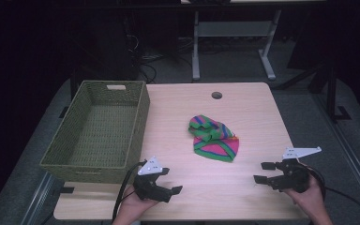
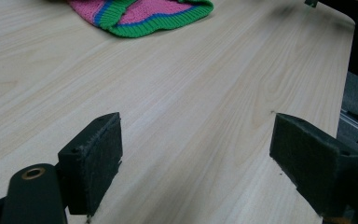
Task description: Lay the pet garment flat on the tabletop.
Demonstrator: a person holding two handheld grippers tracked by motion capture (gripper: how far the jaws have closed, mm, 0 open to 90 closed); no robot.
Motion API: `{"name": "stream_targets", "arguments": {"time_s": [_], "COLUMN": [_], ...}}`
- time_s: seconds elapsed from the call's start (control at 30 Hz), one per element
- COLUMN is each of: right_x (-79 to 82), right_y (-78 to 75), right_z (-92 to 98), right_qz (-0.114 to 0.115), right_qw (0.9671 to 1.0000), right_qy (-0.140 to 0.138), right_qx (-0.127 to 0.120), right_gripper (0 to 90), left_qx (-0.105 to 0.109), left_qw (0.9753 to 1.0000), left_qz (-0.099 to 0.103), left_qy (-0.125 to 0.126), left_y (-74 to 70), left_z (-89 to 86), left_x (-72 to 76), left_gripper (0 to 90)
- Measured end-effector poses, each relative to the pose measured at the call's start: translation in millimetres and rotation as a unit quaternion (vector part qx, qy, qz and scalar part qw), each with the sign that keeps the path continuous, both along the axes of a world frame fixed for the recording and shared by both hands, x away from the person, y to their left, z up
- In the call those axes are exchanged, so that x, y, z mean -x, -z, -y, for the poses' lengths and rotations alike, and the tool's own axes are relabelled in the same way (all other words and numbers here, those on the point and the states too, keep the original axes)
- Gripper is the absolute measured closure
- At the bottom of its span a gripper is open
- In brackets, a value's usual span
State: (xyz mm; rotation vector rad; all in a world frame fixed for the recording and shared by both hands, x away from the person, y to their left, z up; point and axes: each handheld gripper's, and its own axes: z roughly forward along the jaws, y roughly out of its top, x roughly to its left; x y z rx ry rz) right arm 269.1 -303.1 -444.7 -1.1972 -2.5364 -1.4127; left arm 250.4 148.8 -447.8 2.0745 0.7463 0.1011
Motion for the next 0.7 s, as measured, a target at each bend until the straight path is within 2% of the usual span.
{"name": "stream_targets", "arguments": {"time_s": [0.13, 0.4, 0.53, 0.7], "right_x": [-9.0, -23.3, -27.4, -35.1], "right_y": [-4.1, -9.0, -11.4, -18.8], "right_z": [-0.9, -4.2, -5.6, -8.9], "right_qz": [-0.002, -0.026, -0.016, -0.02], "right_qw": [1.0, 0.9994, 0.9997, 0.9994], "right_qy": [-0.005, -0.02, -0.017, -0.026], "right_qx": [-0.004, -0.012, -0.007, -0.014], "right_gripper": [24.1, 21.8, 22.5, 20.9], "left_qx": [-0.001, 0.0, 0.003, 0.004], "left_qw": [1.0, 1.0, 1.0, 1.0], "left_qz": [0.002, 0.0, -0.002, 0.0], "left_qy": [0.0, -0.004, -0.004, -0.004], "left_y": [-0.3, -0.1, 0.2, -0.7], "left_z": [-0.2, -2.1, -2.4, -1.9], "left_x": [0.8, 0.0, -0.4, 0.0], "left_gripper": [16.7, 16.7, 16.7, 16.7]}}
